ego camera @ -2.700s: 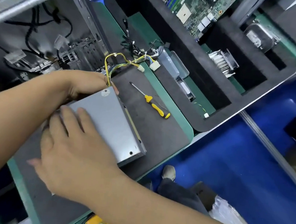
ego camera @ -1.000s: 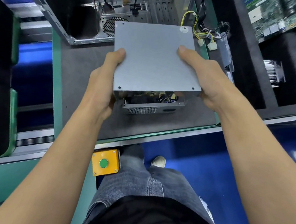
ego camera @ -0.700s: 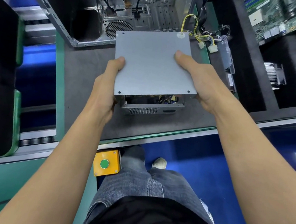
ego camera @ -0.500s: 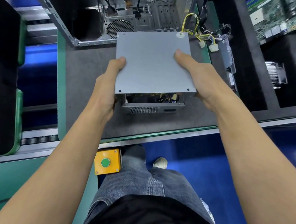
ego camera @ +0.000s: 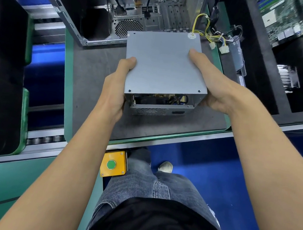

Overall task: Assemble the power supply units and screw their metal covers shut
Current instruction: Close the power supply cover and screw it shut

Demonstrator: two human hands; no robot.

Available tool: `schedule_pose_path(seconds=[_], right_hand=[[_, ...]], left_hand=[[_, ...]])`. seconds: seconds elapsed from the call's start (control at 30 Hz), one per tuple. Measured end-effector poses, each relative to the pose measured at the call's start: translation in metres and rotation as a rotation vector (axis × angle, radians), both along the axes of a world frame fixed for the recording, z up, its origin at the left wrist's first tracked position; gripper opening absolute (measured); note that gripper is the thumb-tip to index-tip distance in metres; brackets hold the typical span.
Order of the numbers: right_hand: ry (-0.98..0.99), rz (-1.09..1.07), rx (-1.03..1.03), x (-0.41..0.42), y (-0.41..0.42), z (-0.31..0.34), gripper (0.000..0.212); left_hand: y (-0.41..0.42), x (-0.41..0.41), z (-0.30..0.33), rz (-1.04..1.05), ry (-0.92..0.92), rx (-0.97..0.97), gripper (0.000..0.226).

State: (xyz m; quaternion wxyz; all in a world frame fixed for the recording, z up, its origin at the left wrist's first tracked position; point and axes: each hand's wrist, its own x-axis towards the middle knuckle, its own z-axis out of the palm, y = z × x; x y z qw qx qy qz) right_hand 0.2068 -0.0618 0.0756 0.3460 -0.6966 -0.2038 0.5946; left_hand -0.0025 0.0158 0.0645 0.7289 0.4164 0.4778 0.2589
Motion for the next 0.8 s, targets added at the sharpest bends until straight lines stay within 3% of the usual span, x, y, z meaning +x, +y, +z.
schedule_pose_path(seconds=[0.07,0.17,0.43,0.67,0.8], right_hand=[[0.018,0.035,-0.05,0.004,-0.001,0.002,0.109],[0.061,0.065,-0.034,0.006,-0.002,0.002,0.091],[0.02,0.045,-0.012,0.008,-0.002,-0.003,0.093],[0.0,0.189,0.012,0.016,-0.002,0.001,0.09],[-0.044,0.167,0.053,0.016,-0.002,0.001,0.073]], left_hand=[[0.001,0.0,0.0,-0.008,0.023,0.01,0.029],[0.001,0.0,0.0,-0.005,0.044,0.0,0.029],[0.0,0.001,0.002,0.017,0.063,-0.009,0.048],[0.001,0.0,0.0,0.026,0.051,0.001,0.036],[0.002,-0.001,0.001,0.02,0.05,0.009,0.036]])
